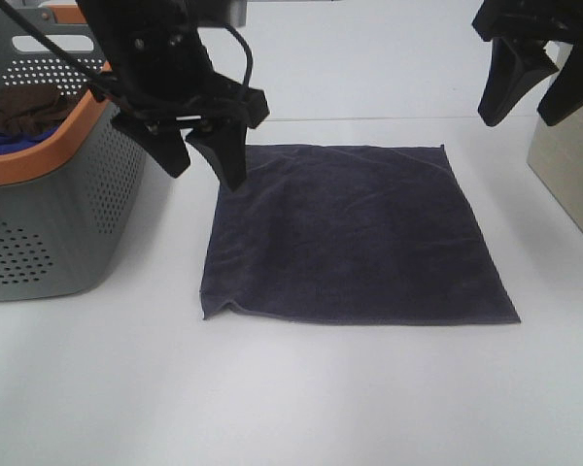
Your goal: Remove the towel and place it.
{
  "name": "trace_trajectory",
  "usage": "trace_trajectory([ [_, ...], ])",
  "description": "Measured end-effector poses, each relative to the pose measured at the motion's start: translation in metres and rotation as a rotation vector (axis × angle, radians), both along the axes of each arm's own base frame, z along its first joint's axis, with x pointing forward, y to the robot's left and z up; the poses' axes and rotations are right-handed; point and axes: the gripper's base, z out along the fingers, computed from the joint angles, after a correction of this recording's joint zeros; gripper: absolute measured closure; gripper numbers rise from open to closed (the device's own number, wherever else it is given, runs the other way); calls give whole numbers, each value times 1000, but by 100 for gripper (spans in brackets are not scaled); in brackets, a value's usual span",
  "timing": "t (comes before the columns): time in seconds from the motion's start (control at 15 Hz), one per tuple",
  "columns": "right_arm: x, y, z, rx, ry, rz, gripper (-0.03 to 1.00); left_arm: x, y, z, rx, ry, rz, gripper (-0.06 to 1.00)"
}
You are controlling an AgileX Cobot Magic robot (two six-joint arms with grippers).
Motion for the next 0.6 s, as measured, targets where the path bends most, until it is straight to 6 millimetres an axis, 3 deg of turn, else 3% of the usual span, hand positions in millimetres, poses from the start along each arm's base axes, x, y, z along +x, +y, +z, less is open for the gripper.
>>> trace_trajectory([
  [0.4, -23, -6, 35, 8, -106, -14, 42, -21, 26, 65, 5, -186, 78, 31],
  [0.6, -32, -15, 47, -53, -155, -73, 42, -21, 54, 89, 24, -268, 144, 31],
])
